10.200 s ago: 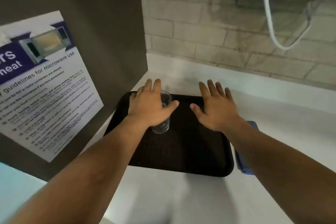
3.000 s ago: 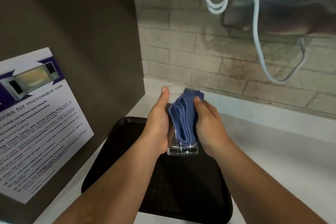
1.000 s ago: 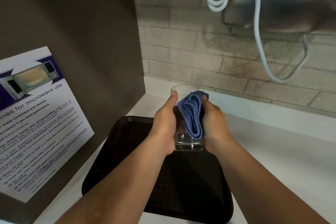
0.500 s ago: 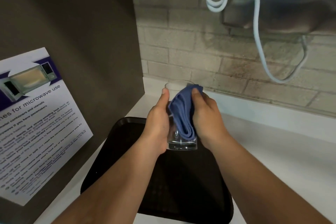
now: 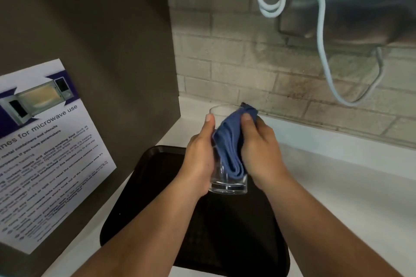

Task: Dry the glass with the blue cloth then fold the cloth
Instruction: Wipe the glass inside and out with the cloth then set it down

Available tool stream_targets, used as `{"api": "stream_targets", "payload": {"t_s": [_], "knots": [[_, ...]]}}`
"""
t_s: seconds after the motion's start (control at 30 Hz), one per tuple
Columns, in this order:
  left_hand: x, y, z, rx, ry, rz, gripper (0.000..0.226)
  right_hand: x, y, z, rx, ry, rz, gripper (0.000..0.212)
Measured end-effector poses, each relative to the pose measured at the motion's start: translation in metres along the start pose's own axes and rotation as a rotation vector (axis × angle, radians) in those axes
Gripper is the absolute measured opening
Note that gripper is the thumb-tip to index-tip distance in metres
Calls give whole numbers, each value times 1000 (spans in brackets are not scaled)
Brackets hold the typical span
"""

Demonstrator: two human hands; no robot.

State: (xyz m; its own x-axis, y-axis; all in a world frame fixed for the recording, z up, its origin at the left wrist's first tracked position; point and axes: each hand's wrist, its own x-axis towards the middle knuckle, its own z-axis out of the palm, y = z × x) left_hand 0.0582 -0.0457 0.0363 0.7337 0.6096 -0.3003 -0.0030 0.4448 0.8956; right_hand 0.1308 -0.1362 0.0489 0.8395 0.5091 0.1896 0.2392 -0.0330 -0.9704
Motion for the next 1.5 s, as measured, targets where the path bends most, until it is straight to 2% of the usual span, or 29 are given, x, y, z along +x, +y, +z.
{"api": "stream_targets", "payload": {"t_s": [0.07,0.17,0.27,0.3,0.4,0.47,0.6,0.77,0.97,1.03,1.13,1.23,1.33,1.4,1.47,1.5], "knots": [[-1,5,4,-28,14,7,68,4,1,-3,162,-50,143,42],[5,16,3,-2,134,34,75,-22,16,-1,104,-146,132,46],[14,20,0,78,204,91,72,-52,28,3,-29,-227,24,24],[15,18,0,105,189,98,71,-56,27,4,-90,-223,-30,21],[11,6,-3,86,81,51,66,-42,16,8,-222,-101,-186,39],[7,2,-4,17,-15,16,62,-20,2,5,-170,-8,-145,35],[5,6,3,-19,-37,43,61,4,-5,3,57,-25,51,45],[0,6,5,11,-63,71,79,6,-4,4,-24,7,32,43],[4,2,5,-109,-142,-45,49,3,2,9,-160,12,-103,33],[1,5,7,-140,-112,-59,54,8,2,8,-83,18,-40,38],[-4,13,6,-164,-28,-90,75,15,4,-1,145,-62,186,42],[1,22,1,-150,71,-87,83,-1,17,-7,170,-138,214,47],[8,28,0,-81,165,-66,79,-38,30,-3,-7,-240,79,24],[13,25,0,5,187,-47,74,-53,30,5,-145,-269,-85,34],[12,19,-2,65,141,-51,71,-46,22,12,-206,-162,-207,47],[10,16,-3,65,96,-66,71,-38,15,14,-229,-88,-223,47]]}}
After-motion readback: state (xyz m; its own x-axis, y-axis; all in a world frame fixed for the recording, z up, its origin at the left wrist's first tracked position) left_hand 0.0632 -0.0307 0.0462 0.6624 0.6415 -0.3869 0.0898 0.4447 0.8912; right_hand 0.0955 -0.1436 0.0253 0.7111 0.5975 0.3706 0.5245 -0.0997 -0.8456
